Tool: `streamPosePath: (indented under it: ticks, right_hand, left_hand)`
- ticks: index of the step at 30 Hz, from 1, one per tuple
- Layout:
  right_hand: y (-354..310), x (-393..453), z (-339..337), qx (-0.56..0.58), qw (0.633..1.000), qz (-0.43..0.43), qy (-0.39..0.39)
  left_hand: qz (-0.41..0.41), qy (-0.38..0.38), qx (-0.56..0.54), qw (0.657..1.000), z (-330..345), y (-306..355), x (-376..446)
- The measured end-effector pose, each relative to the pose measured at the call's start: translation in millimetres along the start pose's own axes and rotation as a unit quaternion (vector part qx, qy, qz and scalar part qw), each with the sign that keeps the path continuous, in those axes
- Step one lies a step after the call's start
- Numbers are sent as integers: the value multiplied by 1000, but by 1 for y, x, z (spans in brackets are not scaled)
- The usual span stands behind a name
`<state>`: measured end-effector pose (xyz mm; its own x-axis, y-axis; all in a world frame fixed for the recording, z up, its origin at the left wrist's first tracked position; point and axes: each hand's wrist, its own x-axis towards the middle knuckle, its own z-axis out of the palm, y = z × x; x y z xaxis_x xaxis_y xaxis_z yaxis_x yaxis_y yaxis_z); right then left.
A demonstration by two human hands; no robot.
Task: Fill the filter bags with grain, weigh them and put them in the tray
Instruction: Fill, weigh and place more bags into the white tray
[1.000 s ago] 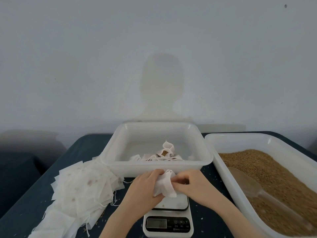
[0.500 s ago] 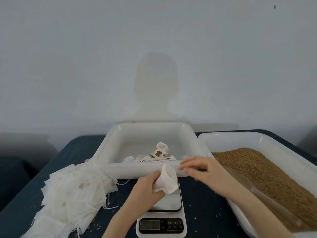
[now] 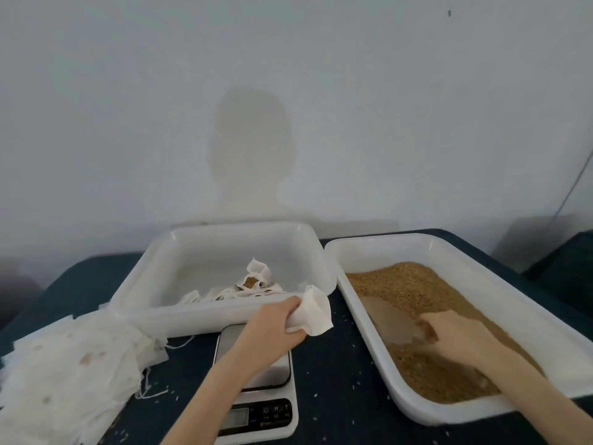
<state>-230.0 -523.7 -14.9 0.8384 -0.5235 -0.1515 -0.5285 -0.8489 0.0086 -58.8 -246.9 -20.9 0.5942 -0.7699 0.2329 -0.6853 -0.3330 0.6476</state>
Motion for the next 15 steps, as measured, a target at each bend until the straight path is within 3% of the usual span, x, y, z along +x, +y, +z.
streamPosePath:
  ticks: [6,15]
  right_hand:
    - [10,6,-5,-22,998,-18,-60]
    - [68,16,-25,-28,999,28,25]
  left_hand:
    - [9,-10,6,1000,11,6,2]
    - [3,-16,27,1000,10,4,-1]
